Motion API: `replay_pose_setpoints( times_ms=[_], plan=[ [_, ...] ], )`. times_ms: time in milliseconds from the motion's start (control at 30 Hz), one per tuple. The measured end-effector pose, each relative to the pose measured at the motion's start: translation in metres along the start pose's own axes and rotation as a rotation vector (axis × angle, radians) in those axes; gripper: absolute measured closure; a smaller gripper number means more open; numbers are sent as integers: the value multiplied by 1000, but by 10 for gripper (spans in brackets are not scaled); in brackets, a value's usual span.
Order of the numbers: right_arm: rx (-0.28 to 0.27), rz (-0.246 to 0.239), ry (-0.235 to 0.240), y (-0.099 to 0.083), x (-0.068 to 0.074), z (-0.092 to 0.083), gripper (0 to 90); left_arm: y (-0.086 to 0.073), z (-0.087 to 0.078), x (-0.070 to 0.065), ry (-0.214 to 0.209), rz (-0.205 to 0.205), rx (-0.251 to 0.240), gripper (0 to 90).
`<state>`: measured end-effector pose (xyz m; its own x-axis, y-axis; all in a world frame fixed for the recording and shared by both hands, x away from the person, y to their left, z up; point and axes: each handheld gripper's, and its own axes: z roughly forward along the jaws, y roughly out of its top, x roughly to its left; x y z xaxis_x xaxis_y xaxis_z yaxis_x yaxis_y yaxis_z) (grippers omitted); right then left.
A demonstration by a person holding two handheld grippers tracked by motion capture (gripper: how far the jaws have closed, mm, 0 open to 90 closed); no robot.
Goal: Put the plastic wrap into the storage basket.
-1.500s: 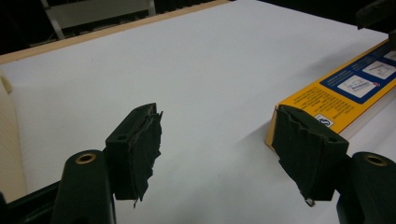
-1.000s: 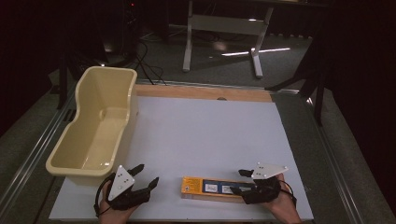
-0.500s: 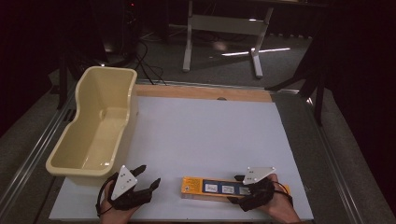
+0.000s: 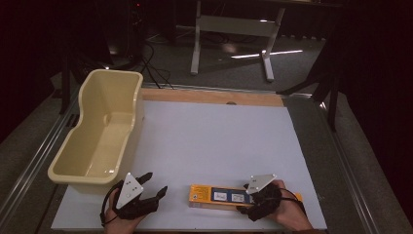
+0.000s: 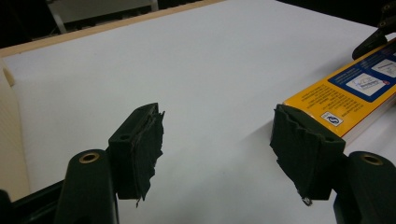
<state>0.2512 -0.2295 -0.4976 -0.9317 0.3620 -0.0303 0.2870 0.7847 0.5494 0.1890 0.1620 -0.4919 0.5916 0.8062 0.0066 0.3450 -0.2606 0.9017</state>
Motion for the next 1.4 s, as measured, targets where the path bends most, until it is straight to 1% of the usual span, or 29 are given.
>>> replay_pose_setpoints(
  times_ms=[100,167,233,333,433,600,667,800,833,867,900,933,1000,1033,1067,1167,1200,1233,1267,1300,1333,1367,1400],
  plan=[
    [2,16,4,0,-1,0,224,0,-1,0,3,-1,-1,335],
    [5,35,-2,1,-3,0,223,0,-1,1,4,-3,-2,335],
    [4,66,-26,0,-6,0,224,0,-2,1,5,-5,-5,336],
    [4,132,-78,-2,-14,-1,224,0,-2,1,6,-6,-6,336],
    [4,231,-152,-7,-25,-4,223,0,-1,1,1,-6,-6,336],
    [0,401,-257,-20,-45,-13,227,0,-1,0,2,-4,-6,336],
    [-8,470,-290,-27,-53,-17,230,0,-1,1,2,-6,-8,336],
    [-26,636,-377,-40,-66,-27,233,0,-1,1,2,-6,-9,336],
    [-33,669,-392,-42,-68,-29,236,0,-1,1,0,-5,-10,336],
    [-43,692,-386,-44,-70,-31,237,0,-1,0,-1,-4,-10,336],
    [-58,701,-370,-46,-71,-32,239,0,-1,0,-2,-4,-8,336],
    [-67,692,-363,-46,-72,-34,232,0,-1,0,-1,-2,-7,336],
    [-69,645,-355,-46,-70,-36,197,0,0,0,-1,-2,-5,336],
    [-69,645,-355,-46,-70,-36,197,0,0,0,-1,-2,-5,336],
    [-67,591,-323,-44,-69,-40,139,0,0,0,-3,-4,-5,336],
    [-42,547,-299,-41,-71,-43,119,0,1,0,-4,-1,-4,336],
    [-32,532,-282,-40,-73,-45,119,0,1,0,-5,-2,-3,336],
    [-32,532,-282,-40,-73,-45,119,0,1,0,-5,-2,-3,336],
    [8,493,-252,-37,-76,-47,133,0,1,0,-5,-3,-4,336],
    [8,493,-252,-37,-76,-47,133,0,1,0,-5,-3,-4,336],
    [49,464,-238,-34,-80,-47,139,0,1,0,-5,-2,-4,336],
    [49,464,-238,-34,-80,-47,139,0,1,0,-5,-2,-4,336],
    [103,430,-221,-30,-84,-45,146,0,1,0,-6,-3,-4,336]
  ],
)
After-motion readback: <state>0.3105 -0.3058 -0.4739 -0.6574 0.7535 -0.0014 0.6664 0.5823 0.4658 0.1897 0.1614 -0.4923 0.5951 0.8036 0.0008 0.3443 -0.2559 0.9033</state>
